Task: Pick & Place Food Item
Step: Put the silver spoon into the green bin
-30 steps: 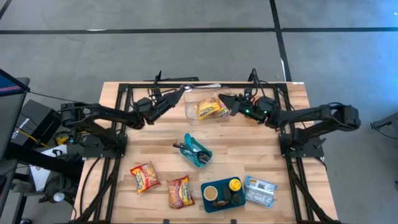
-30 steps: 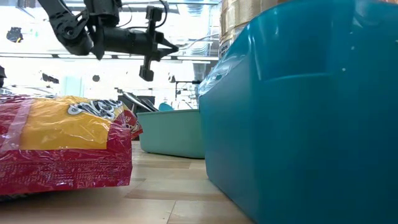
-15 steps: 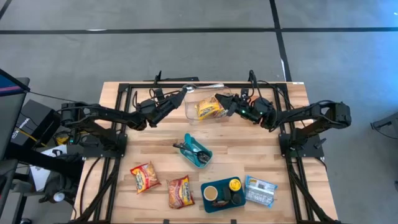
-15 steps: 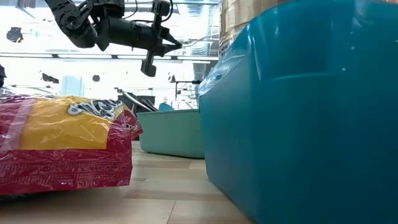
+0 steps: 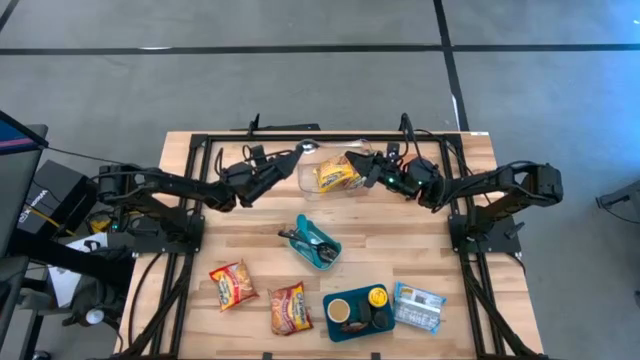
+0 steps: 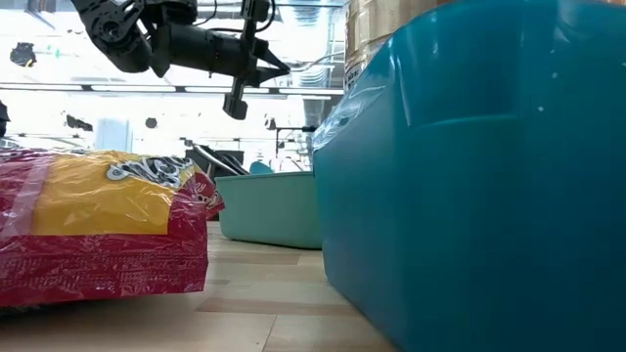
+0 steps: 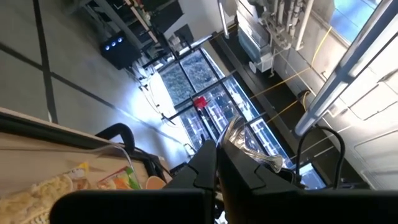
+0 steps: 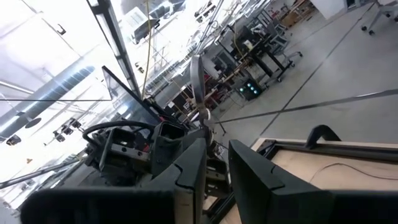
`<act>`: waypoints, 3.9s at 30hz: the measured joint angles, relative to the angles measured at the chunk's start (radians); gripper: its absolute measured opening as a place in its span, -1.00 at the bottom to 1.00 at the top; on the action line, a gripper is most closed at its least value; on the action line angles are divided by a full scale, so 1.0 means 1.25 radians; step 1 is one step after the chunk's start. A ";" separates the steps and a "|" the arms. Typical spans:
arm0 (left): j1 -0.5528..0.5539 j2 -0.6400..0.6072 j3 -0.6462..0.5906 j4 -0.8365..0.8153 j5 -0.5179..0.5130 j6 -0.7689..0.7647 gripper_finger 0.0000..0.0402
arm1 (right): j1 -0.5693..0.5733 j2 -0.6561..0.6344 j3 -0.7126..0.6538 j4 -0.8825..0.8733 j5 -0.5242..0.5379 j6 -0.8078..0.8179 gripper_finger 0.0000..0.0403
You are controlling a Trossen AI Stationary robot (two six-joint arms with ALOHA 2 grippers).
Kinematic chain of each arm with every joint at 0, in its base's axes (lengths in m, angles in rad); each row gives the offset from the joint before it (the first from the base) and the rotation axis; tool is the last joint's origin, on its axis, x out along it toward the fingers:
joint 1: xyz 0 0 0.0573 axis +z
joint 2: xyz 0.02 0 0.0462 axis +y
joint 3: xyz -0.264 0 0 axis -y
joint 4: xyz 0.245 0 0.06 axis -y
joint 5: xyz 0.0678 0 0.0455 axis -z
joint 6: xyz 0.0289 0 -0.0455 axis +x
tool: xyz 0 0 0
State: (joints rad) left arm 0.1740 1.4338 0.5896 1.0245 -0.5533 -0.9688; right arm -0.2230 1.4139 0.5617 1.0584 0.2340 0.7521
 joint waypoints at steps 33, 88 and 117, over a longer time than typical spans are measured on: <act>-0.009 0.000 0.000 -0.007 0.000 -0.001 -0.99 | -0.007 -0.001 0.000 0.082 0.024 -0.042 -0.68; -0.008 0.000 -0.001 -0.179 0.272 0.000 -0.30 | -0.089 -0.305 0.000 -0.330 0.042 -0.131 -1.00; 0.052 -0.094 -0.001 -0.208 0.473 0.228 -0.30 | -0.227 -0.351 0.264 -1.070 -0.362 -0.281 -0.99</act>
State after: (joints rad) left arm 0.2393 1.3159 0.5888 0.7639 0.0382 -0.6841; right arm -0.5071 0.9753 0.8916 -0.2786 -0.2189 0.4003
